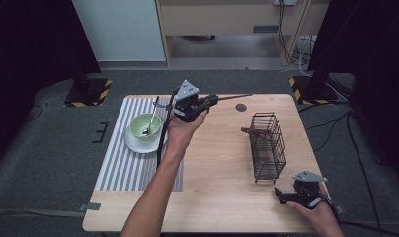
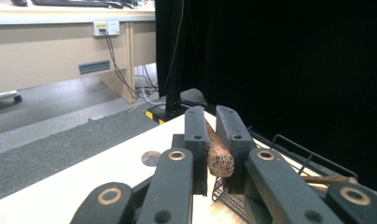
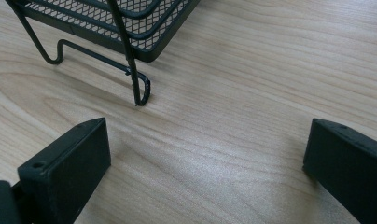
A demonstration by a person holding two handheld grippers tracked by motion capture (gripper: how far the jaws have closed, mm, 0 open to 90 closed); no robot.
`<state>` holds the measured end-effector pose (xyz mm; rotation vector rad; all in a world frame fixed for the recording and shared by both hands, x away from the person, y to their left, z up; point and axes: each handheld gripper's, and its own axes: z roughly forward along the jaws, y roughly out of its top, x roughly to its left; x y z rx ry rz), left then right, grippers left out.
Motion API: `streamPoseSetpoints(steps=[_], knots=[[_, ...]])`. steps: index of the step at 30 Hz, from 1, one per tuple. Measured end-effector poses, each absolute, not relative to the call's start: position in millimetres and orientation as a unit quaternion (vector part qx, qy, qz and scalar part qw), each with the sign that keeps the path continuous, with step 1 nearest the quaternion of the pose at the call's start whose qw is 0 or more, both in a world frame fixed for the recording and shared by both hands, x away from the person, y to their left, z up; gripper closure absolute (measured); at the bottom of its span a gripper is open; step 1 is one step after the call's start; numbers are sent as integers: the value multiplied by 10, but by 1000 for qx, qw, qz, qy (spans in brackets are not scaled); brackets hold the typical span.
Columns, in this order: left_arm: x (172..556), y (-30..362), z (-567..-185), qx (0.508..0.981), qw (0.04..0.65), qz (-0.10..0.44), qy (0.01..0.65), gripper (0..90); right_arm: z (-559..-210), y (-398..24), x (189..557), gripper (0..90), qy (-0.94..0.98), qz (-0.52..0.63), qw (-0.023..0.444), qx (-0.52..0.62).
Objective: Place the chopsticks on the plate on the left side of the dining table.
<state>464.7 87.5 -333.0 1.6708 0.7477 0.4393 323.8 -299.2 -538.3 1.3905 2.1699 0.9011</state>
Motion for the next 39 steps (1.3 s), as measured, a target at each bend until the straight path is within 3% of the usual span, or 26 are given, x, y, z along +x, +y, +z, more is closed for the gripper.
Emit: streamPoseSetpoints(steps=[39], knots=[[4505, 1328, -3611, 693, 579, 197, 380, 832, -5384, -2983, 3236, 7, 776, 322, 205, 502]])
